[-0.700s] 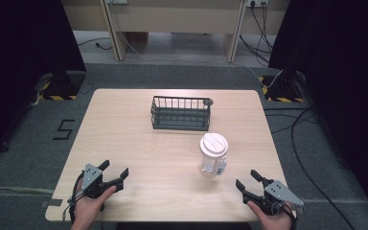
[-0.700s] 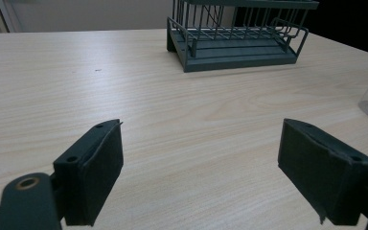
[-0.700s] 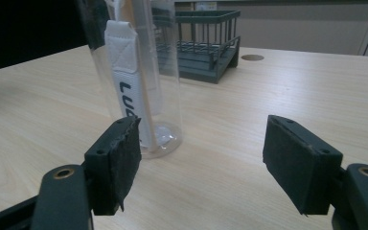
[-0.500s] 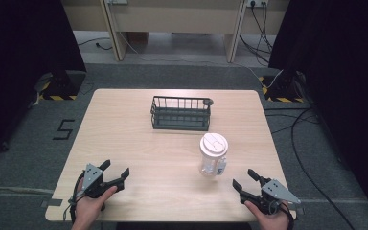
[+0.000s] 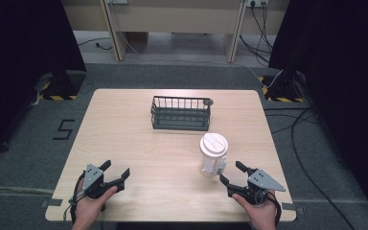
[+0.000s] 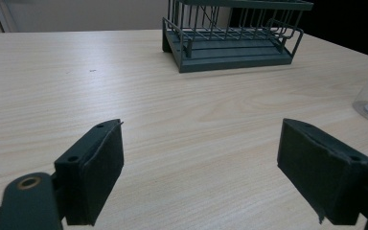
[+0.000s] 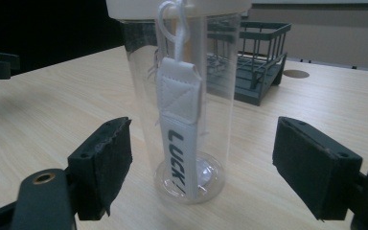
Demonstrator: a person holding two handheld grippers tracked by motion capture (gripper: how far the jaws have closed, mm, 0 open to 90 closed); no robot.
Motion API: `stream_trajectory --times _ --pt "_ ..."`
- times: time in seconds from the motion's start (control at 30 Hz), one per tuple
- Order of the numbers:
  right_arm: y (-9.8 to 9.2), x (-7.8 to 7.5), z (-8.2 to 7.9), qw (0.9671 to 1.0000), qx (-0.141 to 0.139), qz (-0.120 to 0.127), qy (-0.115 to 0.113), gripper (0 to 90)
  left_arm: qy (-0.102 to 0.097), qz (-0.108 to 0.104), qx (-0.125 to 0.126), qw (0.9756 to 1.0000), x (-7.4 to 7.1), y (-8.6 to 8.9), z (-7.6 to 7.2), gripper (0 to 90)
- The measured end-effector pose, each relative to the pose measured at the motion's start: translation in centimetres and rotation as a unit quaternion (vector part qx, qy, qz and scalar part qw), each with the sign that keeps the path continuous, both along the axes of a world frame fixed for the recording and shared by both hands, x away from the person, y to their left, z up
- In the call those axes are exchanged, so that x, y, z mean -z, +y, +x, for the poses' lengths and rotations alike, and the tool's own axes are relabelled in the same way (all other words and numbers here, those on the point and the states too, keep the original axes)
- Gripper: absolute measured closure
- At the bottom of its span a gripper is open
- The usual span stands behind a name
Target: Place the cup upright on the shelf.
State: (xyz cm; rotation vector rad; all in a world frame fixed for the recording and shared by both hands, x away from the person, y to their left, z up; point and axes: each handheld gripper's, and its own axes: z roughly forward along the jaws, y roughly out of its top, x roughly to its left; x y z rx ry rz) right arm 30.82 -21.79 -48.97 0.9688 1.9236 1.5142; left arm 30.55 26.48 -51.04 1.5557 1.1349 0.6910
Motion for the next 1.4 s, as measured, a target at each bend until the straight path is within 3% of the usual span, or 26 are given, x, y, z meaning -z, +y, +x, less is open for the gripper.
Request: stream_trajectory --times 0.7,1.4 --pt "3.9 0.5 4.4 0.9995 -0.021 -0.023 0.003 16.4 -0.002 -0.002 0.004 1.0 -0.1 0.0 0.0 15.9" --pt "5.3 0.8 6.1 0.9992 -0.03 -0.024 -0.009 17.4 -0.003 -0.001 0.009 1.0 -0.1 0.0 0.0 16.0"
